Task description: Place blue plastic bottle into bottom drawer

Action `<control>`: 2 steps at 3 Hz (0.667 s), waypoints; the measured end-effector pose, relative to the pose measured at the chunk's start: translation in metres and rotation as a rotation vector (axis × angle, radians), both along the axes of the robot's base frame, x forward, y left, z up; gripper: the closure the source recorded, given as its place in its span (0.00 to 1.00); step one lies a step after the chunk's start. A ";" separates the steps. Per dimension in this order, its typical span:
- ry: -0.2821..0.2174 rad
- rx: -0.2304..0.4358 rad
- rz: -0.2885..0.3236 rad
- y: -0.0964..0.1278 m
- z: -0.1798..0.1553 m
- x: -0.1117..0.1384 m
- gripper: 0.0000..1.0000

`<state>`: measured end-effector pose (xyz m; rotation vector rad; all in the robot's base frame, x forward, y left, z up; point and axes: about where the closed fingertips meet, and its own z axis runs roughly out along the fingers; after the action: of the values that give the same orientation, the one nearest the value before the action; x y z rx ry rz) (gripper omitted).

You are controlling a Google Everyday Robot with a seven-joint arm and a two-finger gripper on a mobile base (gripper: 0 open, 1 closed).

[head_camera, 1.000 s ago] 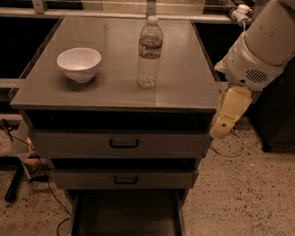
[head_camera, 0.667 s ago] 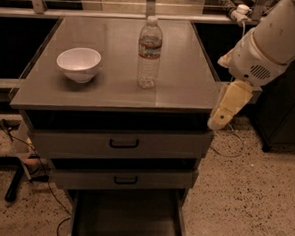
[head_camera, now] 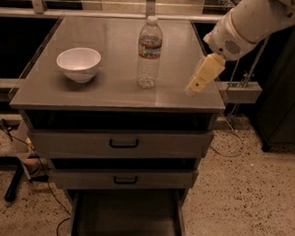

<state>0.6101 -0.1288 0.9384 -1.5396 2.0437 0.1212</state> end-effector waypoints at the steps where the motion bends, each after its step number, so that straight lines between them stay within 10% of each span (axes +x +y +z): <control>1: 0.003 0.041 0.022 0.027 -0.005 0.033 0.00; 2: 0.032 0.059 0.066 0.062 -0.013 0.057 0.00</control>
Offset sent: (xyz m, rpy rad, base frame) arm 0.0860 0.1020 -0.0175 0.0815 0.0639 0.1187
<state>0.6674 -0.0671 0.9259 -1.5790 1.9961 0.2310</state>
